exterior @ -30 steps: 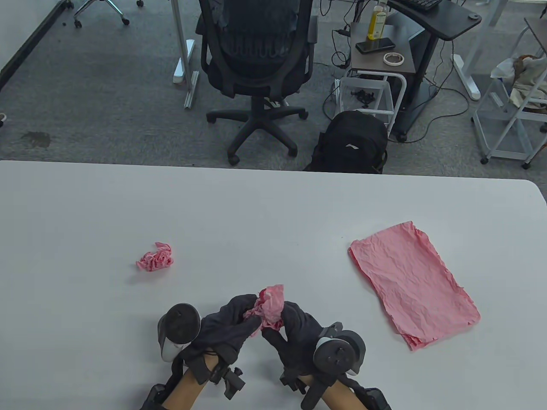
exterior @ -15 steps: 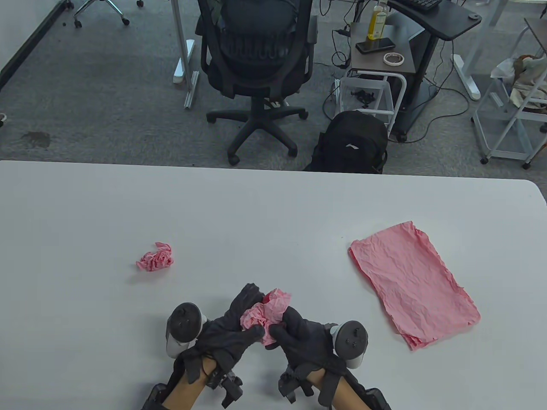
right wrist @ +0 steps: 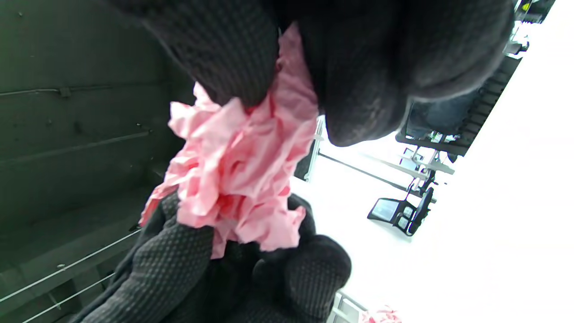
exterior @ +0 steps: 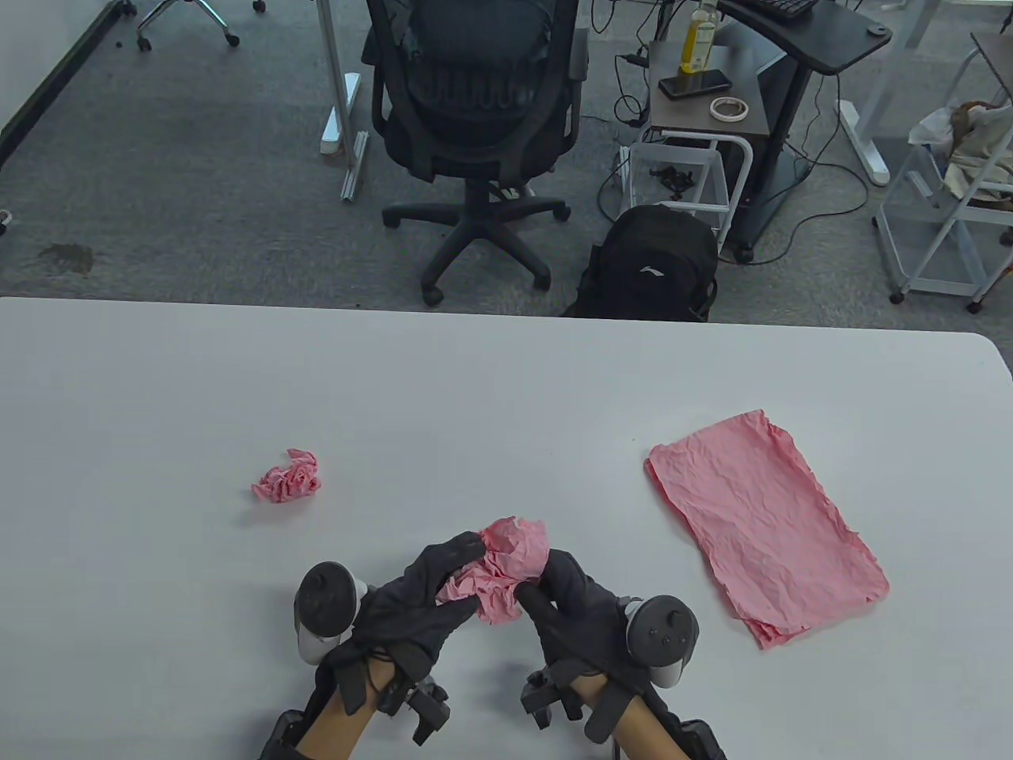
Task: Flatten crumpled papers and stack
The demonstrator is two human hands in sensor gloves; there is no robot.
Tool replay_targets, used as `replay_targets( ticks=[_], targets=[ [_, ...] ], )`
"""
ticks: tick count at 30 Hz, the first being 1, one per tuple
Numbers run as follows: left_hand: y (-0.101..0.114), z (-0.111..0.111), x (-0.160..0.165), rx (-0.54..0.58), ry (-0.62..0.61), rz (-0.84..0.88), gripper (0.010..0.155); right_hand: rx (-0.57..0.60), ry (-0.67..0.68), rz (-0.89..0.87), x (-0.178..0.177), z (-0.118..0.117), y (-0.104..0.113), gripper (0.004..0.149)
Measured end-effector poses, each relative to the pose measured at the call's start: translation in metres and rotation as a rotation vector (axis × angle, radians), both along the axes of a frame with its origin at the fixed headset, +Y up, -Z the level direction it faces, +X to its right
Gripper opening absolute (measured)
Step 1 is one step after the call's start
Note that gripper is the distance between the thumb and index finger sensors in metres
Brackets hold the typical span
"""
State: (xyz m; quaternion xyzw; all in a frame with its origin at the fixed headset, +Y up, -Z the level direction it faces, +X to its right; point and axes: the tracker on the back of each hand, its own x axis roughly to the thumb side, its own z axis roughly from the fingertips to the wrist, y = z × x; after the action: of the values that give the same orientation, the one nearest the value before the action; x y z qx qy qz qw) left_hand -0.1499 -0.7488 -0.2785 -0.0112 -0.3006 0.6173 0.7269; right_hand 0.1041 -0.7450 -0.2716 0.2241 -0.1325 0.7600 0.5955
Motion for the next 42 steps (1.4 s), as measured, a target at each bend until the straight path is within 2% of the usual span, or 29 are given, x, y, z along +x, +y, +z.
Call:
replay_targets(
  ticks=[3,5,9,10,11,12,13,15,16,19,23,25,28,29,30,31,33,34,35,36,37,38,40,42],
  targets=[
    [-0.004,-0.002,-0.001,-0.068,-0.040,0.115,0.063,-0.064,0.033,-0.004,0.002,-0.004,-0.002,0.044],
    [-0.005,-0.003,-0.005,-0.083,0.008,0.133,0.062,-0.106,0.117,-0.064,0.003,-0.005,-0.007,0.052],
    [0.006,0.003,-0.004,0.110,0.112,-0.122,0.062,-0.192,0.271,-0.068,-0.004,-0.007,-0.012,0.076],
    [0.012,0.008,0.000,0.224,0.155,-0.251,0.062,-0.210,0.283,-0.071,-0.005,-0.006,-0.012,0.074],
    [0.015,0.011,0.003,0.296,0.178,-0.334,0.062,-0.217,0.236,-0.072,-0.004,-0.005,-0.012,0.066],
    [0.020,0.014,0.007,0.358,0.179,-0.415,0.063,-0.214,0.131,-0.070,0.000,-0.005,-0.011,0.055],
    [0.021,0.015,0.009,0.372,0.157,-0.428,0.066,-0.203,0.085,-0.080,0.003,-0.006,-0.011,0.048],
    [0.017,0.013,0.009,0.305,0.089,-0.308,0.066,-0.210,0.067,-0.153,0.010,-0.009,-0.008,0.040],
    [0.013,0.011,0.007,0.217,0.060,-0.181,0.065,-0.205,0.068,-0.184,0.014,-0.009,-0.008,0.039],
    [0.004,0.006,0.003,0.059,0.016,-0.004,0.065,-0.141,0.056,-0.164,0.015,-0.007,-0.003,0.038],
    [-0.001,0.004,0.002,-0.002,-0.036,0.106,0.069,-0.054,0.028,-0.119,0.010,0.001,0.006,0.039],
    [-0.001,0.002,0.000,-0.050,-0.047,0.207,0.067,0.001,-0.052,-0.066,0.012,0.004,0.010,0.040],
    [0.001,0.004,0.000,-0.032,-0.005,0.145,0.060,0.073,-0.043,0.000,0.013,0.004,0.014,0.041],
    [0.002,0.006,0.001,0.017,0.070,0.036,0.076,0.102,0.008,0.009,0.010,0.006,0.016,0.042],
    [0.003,0.006,0.002,0.060,0.087,-0.014,0.093,0.117,0.047,0.010,0.006,0.008,0.017,0.042],
    [0.005,0.006,0.005,0.100,0.068,-0.088,0.101,0.148,0.101,0.003,0.000,0.012,0.020,0.042],
    [0.003,0.006,0.013,0.072,-0.078,-0.175,0.114,0.210,0.101,0.003,-0.007,0.018,0.024,0.042],
    [0.000,0.007,0.019,0.001,-0.198,-0.176,0.118,0.248,0.088,0.021,-0.010,0.022,0.026,0.043],
    [-0.004,0.010,0.023,-0.084,-0.262,-0.158,0.118,0.276,0.079,0.047,-0.011,0.024,0.027,0.043],
    [-0.006,0.011,0.026,-0.124,-0.278,-0.146,0.113,0.284,0.071,0.069,-0.011,0.024,0.027,0.043],
    [-0.007,0.010,0.027,-0.135,-0.262,-0.144,0.103,0.278,0.066,0.059,-0.010,0.024,0.027,0.043],
    [-0.006,0.008,0.026,-0.115,-0.224,-0.149,0.087,0.270,0.059,0.049,-0.009,0.023,0.026,0.043],
    [-0.002,0.004,0.017,-0.059,-0.084,-0.144,0.068,0.227,-0.003,0.036,-0.002,0.019,0.025,0.043],
    [0.000,0.002,0.009,-0.050,-0.025,-0.094,0.053,0.193,-0.042,0.035,0.003,0.015,0.023,0.042]
  ],
)
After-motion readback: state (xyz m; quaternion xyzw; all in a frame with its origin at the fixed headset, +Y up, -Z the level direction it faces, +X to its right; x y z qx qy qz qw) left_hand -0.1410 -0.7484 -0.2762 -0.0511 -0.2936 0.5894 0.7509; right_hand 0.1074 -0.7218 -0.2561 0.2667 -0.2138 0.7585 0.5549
